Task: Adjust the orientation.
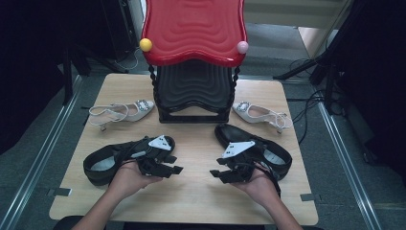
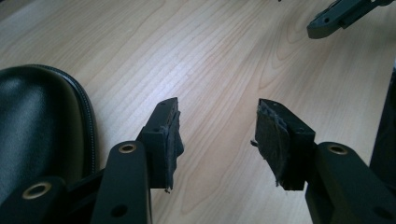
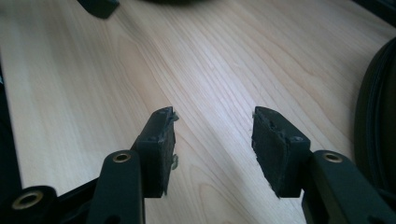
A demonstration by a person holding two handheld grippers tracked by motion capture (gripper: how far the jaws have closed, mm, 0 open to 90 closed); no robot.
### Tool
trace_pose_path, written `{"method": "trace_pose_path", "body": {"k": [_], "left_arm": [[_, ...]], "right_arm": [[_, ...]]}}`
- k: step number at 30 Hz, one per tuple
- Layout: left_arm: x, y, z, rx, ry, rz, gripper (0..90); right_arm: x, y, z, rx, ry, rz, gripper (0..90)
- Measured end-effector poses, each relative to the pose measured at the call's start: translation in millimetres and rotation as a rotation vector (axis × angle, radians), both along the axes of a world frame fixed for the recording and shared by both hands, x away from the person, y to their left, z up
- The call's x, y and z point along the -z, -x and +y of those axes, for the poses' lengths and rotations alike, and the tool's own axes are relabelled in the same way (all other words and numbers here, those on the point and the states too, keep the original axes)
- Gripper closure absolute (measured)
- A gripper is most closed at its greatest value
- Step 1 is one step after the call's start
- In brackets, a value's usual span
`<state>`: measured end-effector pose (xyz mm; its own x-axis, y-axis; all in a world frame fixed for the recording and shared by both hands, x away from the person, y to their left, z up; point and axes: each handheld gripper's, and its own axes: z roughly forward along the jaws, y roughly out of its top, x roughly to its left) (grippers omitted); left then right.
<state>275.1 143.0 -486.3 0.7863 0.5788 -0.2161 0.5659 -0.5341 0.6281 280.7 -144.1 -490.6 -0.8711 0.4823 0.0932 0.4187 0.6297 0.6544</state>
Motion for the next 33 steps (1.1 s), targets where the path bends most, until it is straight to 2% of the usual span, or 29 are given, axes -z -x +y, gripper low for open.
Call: {"method": "trace_pose_path", "body": {"k": [4, 7, 9, 11, 13, 16, 20, 23, 27, 28, 33], "left_arm": [[-0.9, -0.4, 5.4, -0.002, 0.009, -0.036, 44.5], [-0.8, -1.6, 8.2, -0.013, 0.012, -0.041, 43.1], [-1.3, -1.3, 8.7, -0.018, 0.014, -0.045, 42.5], [-2.8, -0.7, 8.8, -0.014, 0.010, -0.049, 41.1], [-4.5, 0.1, 8.3, -0.015, 0.023, -0.039, 39.9], [-6.7, 0.7, 8.4, -0.001, 0.013, -0.043, 39.8], [-7.5, 1.3, 6.9, 0.012, 0.003, -0.034, 48.5], [-8.8, 2.3, 6.4, 0.023, -0.004, -0.036, 48.5], [-10.6, 2.7, 6.2, 0.017, 0.007, -0.033, 44.7], [-12.4, 2.5, 5.6, -0.002, -0.002, -0.044, 43.8], [-15.3, 2.8, 4.4, 0.000, -0.015, -0.050, 46.3]], "right_arm": [[-3.9, -1.6, -1.6, 0.031, -0.023, -0.002, 52.1], [-5.7, -2.9, -3.8, 0.049, -0.039, 0.010, 49.4], [-6.9, -3.8, -5.3, 0.060, -0.045, 0.013, 50.9], [-8.5, -3.7, -6.5, 0.062, -0.046, 0.005, 51.4], [-9.1, -3.8, -7.3, 0.060, -0.048, 0.002, 51.3], [-8.8, -3.0, -6.6, 0.057, -0.041, -0.007, 51.2], [-10.0, -2.0, -5.5, 0.058, -0.046, -0.015, 50.7], [-10.3, -1.8, -5.6, 0.054, -0.049, -0.011, 48.7], [-10.0, -1.4, -6.3, 0.054, -0.046, -0.029, 48.3], [-10.2, -1.3, -6.6, 0.050, -0.045, -0.033, 49.3], [-10.9, -1.7, -0.7, 0.041, -0.056, -0.031, 49.7]]}}
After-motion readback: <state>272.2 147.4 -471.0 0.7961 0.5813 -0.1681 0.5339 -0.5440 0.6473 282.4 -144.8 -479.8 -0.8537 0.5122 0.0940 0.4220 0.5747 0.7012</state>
